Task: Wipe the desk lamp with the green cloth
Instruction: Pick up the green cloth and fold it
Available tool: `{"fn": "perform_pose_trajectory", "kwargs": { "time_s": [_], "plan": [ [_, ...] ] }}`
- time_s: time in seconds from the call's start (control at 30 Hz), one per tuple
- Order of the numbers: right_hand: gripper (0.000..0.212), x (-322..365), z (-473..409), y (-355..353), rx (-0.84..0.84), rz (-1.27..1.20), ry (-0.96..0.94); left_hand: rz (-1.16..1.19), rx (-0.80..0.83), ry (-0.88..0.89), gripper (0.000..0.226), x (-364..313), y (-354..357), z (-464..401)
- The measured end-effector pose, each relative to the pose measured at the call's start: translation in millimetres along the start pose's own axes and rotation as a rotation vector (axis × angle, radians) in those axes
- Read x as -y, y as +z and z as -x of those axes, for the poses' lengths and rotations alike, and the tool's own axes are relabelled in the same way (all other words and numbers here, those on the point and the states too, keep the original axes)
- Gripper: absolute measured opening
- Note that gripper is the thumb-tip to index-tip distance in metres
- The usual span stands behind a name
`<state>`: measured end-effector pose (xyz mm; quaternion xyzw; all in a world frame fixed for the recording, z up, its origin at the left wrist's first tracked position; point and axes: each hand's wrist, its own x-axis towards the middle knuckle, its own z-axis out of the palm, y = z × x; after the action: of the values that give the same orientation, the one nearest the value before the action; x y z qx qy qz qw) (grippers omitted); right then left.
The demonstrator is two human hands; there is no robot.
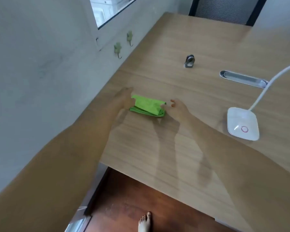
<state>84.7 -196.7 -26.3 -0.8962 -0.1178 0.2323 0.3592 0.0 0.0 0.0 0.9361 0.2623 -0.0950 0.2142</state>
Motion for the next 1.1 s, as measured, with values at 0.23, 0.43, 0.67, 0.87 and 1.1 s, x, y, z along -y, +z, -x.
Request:
{"fn": "perform_pose_trajectory", "kwargs": {
  "time_s": [0.23, 0.43, 0.67, 0.87, 1.1],
  "plan": [
    [0.069, -2.0, -20.2, 10.9, 0.056, 0.026, -0.009, -0.019, 0.127, 0.022, 0.075, 0.2, 3.4, -18.6],
    [0.025, -9.3, -16.5, 13.3, 0.073, -0.072, 0.042, -0.235, 0.126, 0.035, 0.063, -6.5, 6.5, -10.5],
    [0.012, -19.5, 23.4, -12.1, 0.052, -0.458, 0.105, -0.087, 0.143, 0.094, 0.041, -29.4, 1.1, 9.3],
    [0.016, -52.7, 68.1, -61.4, -0.01, -0.833, 0.22, 0.006, 0.262, 0.18, 0.037, -93.3, 6.9, 32.9],
    [0.022, -119.6, 122.8, -126.6, -0.214, -1.28, 0.375, 0.504, 0.538, 0.116, 0.012, -173.1, 63.4, 77.3]
  ]
}}
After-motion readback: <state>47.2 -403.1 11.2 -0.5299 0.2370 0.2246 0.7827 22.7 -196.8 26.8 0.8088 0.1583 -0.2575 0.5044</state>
